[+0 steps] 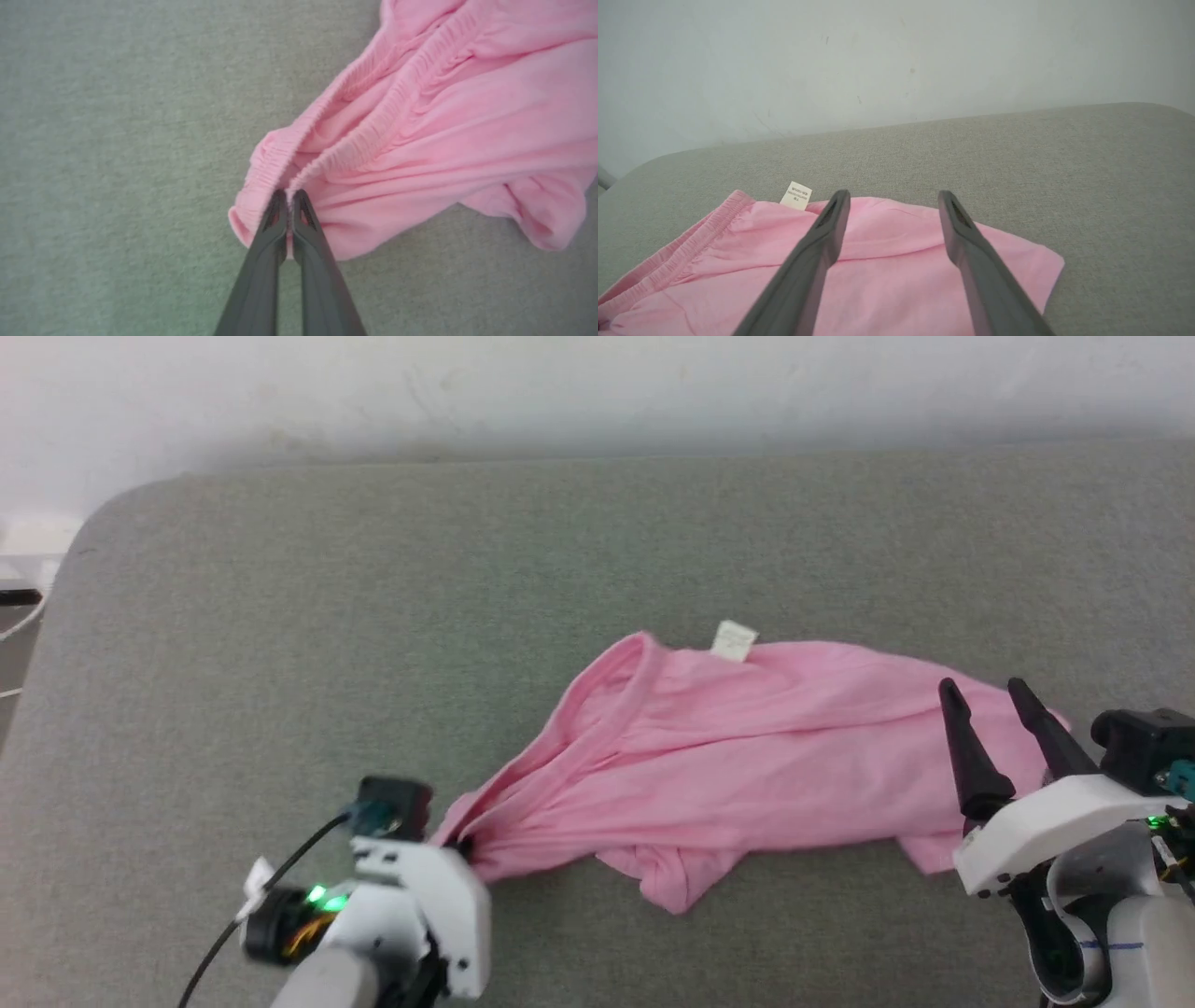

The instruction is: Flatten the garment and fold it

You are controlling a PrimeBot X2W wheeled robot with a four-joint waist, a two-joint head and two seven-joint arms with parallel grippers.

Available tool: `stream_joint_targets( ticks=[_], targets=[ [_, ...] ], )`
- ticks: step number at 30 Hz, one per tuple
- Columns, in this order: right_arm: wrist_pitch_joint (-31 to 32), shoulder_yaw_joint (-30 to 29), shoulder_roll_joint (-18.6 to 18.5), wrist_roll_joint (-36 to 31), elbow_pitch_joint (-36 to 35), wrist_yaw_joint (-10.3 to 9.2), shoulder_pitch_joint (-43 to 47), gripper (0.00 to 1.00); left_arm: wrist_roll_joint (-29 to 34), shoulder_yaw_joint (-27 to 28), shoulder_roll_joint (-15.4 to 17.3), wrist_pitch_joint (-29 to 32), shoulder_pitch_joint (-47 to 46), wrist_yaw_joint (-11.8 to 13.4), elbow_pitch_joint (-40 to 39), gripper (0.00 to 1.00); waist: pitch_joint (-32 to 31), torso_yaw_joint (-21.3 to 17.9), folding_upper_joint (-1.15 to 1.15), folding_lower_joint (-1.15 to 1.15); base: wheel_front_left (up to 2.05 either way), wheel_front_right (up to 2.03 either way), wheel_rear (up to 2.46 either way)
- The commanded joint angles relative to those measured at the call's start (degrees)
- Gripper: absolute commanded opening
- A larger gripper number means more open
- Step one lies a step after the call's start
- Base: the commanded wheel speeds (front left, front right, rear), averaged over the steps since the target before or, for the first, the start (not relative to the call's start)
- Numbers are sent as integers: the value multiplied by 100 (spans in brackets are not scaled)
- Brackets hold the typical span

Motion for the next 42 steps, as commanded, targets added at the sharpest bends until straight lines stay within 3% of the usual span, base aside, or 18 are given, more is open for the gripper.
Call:
stream_joint_targets(
  ticks=[1, 8, 9, 10, 11, 20, 26, 31, 36, 42],
  targets=[
    [9, -5, 19, 26, -29, -5, 69, 100, -45, 51, 79, 43, 149, 54, -28, 0, -45, 110, 0, 0, 0, 0, 0],
    [94, -56, 19, 32, -70, -5, 143, 100, -373, 492, 362, 281, 1313, 437, -923, 0, -55, 423, 0, 0, 0, 0, 0],
    [105, -61, 19, 30, -76, -5, 146, 100, -412, 515, 350, 270, 1387, 456, -979, 24, -57, 463, 0, 0, 0, 0, 0],
    [118, -53, 19, 19, -81, -5, 147, 100, -481, 534, 305, 235, 1436, 453, -1024, 76, -64, 497, 0, 0, 0, 0, 0],
    [132, -45, 19, 7, -80, -5, 148, 100, -532, 539, 268, 214, 1467, 449, -1041, 100, -80, 524, 0, 0, 0, 0, 0],
    [152, -6, 19, 47, -183, -5, 149, 100, -582, 250, -55, -486, 877, -27, -1541, 100, -176, 603, 0, 0, 0, 0, 0],
    [197, 73, 19, 57, -306, -5, 110, 100, -215, -16, -272, -832, -251, -196, -968, 100, -33, 433, 0, 0, 0, 0, 0],
    [200, 163, 19, 77, -379, -5, -11, 100, -77, -241, -424, -688, -1196, -378, 65, 100, 201, 165, 0, 0, 0, 0, 0],
    [137, 192, 19, 142, -368, -5, -88, 100, 318, -410, -210, -178, -1841, -301, 1010, 100, 400, -77, 0, 0, 0, 0, 0],
    [31, 183, 19, 210, -299, -5, -154, 100, 152, -434, -171, 178, -2170, -530, 1397, 100, 593, -238, 0, 0, 0, 0, 0]
  ],
)
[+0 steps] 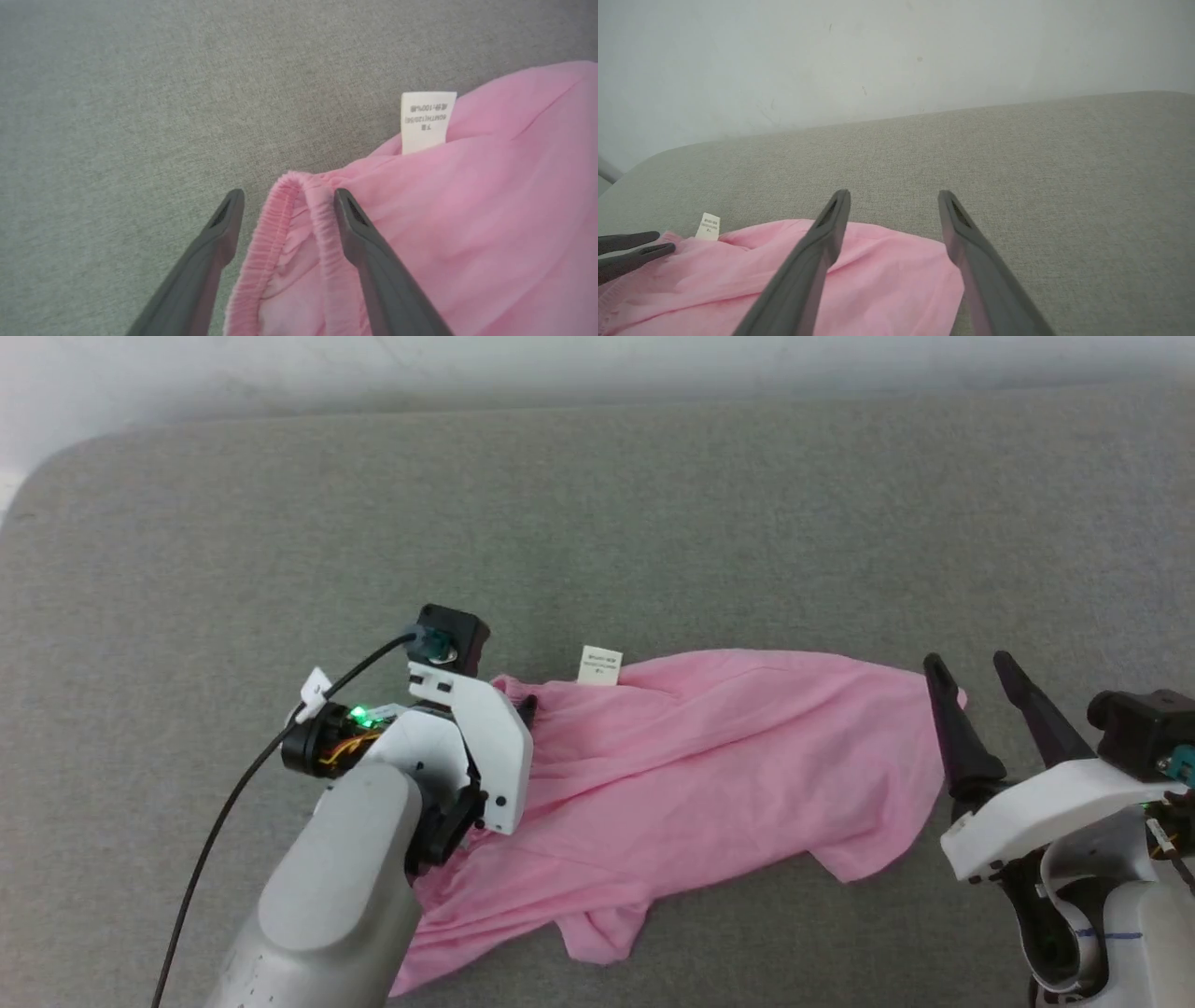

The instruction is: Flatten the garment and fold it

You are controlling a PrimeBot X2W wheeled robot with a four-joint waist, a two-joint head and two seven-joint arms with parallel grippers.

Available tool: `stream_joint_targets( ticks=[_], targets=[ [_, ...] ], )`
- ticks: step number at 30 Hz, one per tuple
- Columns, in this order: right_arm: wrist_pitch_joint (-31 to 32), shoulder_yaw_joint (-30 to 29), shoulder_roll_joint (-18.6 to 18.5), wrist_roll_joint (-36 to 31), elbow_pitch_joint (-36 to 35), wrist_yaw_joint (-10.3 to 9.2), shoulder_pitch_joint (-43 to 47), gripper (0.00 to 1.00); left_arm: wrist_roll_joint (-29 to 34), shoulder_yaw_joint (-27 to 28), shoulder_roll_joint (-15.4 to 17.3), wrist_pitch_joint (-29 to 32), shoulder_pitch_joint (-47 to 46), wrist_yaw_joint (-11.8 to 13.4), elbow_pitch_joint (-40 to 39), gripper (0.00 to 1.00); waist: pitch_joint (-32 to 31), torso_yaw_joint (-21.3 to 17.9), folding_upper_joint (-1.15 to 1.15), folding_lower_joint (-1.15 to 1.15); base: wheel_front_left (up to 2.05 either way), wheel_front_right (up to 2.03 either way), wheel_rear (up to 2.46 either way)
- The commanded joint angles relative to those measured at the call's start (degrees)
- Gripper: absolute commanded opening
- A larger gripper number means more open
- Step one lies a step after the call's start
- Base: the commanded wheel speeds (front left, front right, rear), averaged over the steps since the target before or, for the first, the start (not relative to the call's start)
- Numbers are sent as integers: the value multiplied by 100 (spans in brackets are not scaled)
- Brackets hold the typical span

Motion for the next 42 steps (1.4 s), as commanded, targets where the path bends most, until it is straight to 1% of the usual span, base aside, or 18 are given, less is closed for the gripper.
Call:
stream_joint_targets(
  ticks=[1, 4, 7, 8, 9, 12, 13, 19, 23, 27, 30, 35, 36, 38, 39, 40, 41, 42],
  targets=[
    [-38, -2, 14, 23, 22, -5, -94, 100, -46, -20, -4, 54, -72, -58, 47, 100, 131, -118, 0, -1, 0, 0, 0],
    [-75, -6, 14, 40, 56, -5, -132, 100, -103, -81, 1, 244, -100, -135, 127, 100, 185, -144, 0, -1, 0, 0, 0],
    [-104, 4, 14, 65, 88, -5, -174, 100, -15, -101, 65, 298, -148, -38, 203, 100, 221, -163, 0, -1, 0, 0, 0],
    [-112, 9, 14, 73, 99, -5, -189, 100, 9, -98, 79, 285, -164, -1, 221, 98, 231, -165, 0, -1, 0, 0, 0],
    [-120, 13, 14, 78, 111, -5, -204, 100, 27, -84, 88, 260, -179, 46, 237, 70, 239, -166, 0, -1, 0, 0, 0],
    [-137, 29, 14, 90, 151, -5, -236, 100, 4, -36, 81, 228, -185, 137, 284, 7, 245, -159, 0, -1, 0, 0, 0],
    [-140, 35, 14, 92, 164, -5, -240, 100, -23, -22, 78, 224, -167, 144, 288, 0, 239, -156, 0, -1, 0, 0, 0],
    [-84, 3, 14, 28, 231, -5, -262, 100, -218, 37, -36, -75, 128, 158, 30, 0, 204, -103, 0, -1, 0, 0, 0],
    [183, -219, 14, -330, 447, -5, -387, 100, -265, 42, -84, -362, 379, 198, -212, 0, 215, -47, 0, -1, 0, 0, 0],
    [782, -563, 14, -584, 914, -5, -690, 100, -295, 20, -125, -529, 538, 224, -402, 0, 275, 33, 0, -1, 0, 0, 0],
    [1467, -709, 14, -761, 1301, -5, -969, 100, -293, -21, -135, -558, 563, 221, -479, 0, 322, 81, 0, -1, 0, 0, 0],
    [2496, -741, 14, -1054, 1640, -5, -1356, 100, -305, -80, -146, -571, 522, 185, -529, 0, 383, 144, 0, -1, 0, 0, 0],
    [2496, -741, 14, -1054, 1640, -5, -1356, 100, -305, -80, -146, -571, 522, 185, -529, 0, 383, 144, 0, -1, 0, 0, 0],
    [2868, -708, 14, -1166, 1716, -5, -1467, 100, -309, -109, -159, -572, 500, 171, -547, 0, 400, 166, 0, -1, 0, 0, 0],
    [3036, -684, 14, -1203, 1742, -5, -1517, 91, -310, -122, -160, -571, 489, 163, -555, 0, 408, 176, 0, -1, 0, 0, 0],
    [3193, -654, 14, -1226, 1765, -5, -1563, 65, -314, -131, -155, -572, 475, 150, -558, 0, 415, 183, 0, -1, 0, 0, 0],
    [3330, -629, 14, -1247, 1785, -5, -1603, 43, -322, -140, -149, -572, 462, 128, -557, 0, 419, 188, 0, -1, 0, 0, 0],
    [3462, -605, 14, -1275, 1805, -5, -1638, 35, -327, -150, -136, -578, 445, 101, -556, 0, 424, 193, 0, -1, 0, 0, 0]
  ],
)
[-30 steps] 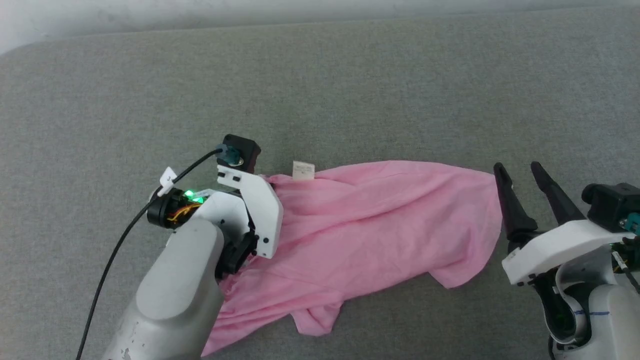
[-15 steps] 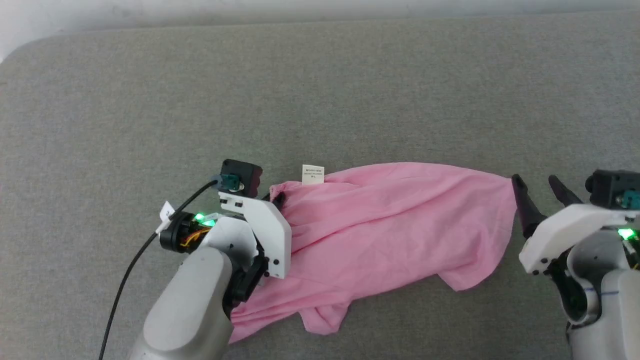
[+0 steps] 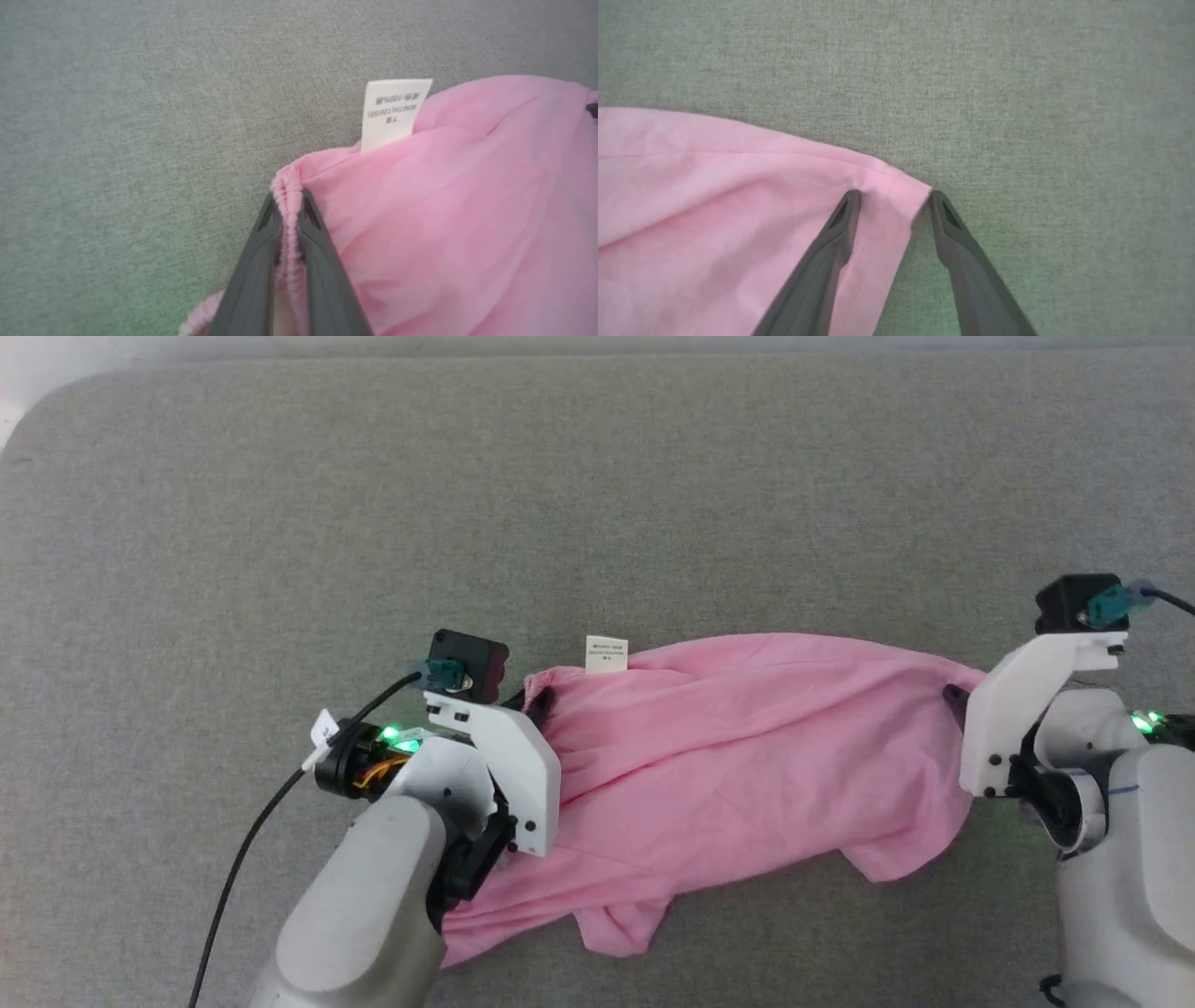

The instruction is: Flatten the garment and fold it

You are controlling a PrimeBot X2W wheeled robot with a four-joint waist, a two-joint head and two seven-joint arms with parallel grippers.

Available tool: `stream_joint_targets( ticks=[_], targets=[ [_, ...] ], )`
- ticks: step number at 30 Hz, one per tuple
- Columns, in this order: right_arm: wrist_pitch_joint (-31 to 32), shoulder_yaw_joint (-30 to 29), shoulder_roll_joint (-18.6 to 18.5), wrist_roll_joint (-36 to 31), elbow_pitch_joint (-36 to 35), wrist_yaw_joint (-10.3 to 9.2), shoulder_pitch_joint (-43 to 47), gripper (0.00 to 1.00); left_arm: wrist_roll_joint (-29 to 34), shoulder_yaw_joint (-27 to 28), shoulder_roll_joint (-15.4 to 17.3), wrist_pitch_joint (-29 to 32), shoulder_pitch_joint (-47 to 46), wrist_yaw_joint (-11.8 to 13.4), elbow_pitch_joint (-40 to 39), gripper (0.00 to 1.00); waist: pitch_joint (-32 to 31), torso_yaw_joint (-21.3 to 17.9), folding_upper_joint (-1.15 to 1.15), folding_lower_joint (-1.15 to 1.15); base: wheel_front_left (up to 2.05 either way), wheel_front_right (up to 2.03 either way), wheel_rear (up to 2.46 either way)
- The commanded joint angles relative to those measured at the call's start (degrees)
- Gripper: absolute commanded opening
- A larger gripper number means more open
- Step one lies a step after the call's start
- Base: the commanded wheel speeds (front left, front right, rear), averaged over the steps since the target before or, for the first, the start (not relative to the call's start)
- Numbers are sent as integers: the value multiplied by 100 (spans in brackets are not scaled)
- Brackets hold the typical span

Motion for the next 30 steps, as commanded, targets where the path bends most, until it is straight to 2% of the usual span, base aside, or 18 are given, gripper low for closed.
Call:
stream_joint_targets(
  ticks=[1, 2, 5, 8, 11, 14, 19, 23, 30],
  targets=[
    [187, 91, 31, -36, 104, -4, -29, 12, -24, -53, 33, -10, -14, -72, 39, 0, 7, 10, 0, 0, 0, 0, 0],
    [266, 130, 25, -34, 108, -4, -60, 0, -30, -63, 48, -24, -37, -107, 38, 0, 9, 16, 0, 0, 0, 0, 0],
    [312, 291, -70, 0, 23, -4, -175, 0, -57, -47, 92, -194, -174, -241, -24, 0, 5, 34, 0, 0, 0, 0, 0],
    [65, 401, -237, 22, -199, -4, -432, 0, -274, 167, 55, -603, -444, -428, -174, 0, 13, 34, 0, 0, 0, 0, 0],
    [-231, 545, -408, 20, -416, -4, -831, 0, -250, 307, 225, -854, -886, -587, -174, 0, 46, -6, 0, 0, 0, 0, 0],
    [-477, 700, -579, 18, -588, -4, -1352, 0, -156, 479, 409, -1071, -1448, -638, -209, 0, 165, -76, 0, 0, 0, 0, 0],
    [-820, 905, -853, -20, -711, -4, -2473, 0, 269, 745, 764, -1366, -2562, -472, -228, 0, 527, -180, 0, 0, 0, 0, 0],
    [-1160, 1142, -1088, -178, -678, -4, -3392, 0, 406, 946, 892, -1633, -3446, -415, -122, 0, 815, -223, 0, 0, 0, 0, 0],
    [-2176, 1296, -1251, -408, -431, -4, -4817, 0, 399, 1390, 812, -2275, -4727, -99, 120, 0, 1129, -269, 0, 0, 0, 0, 0]
  ],
)
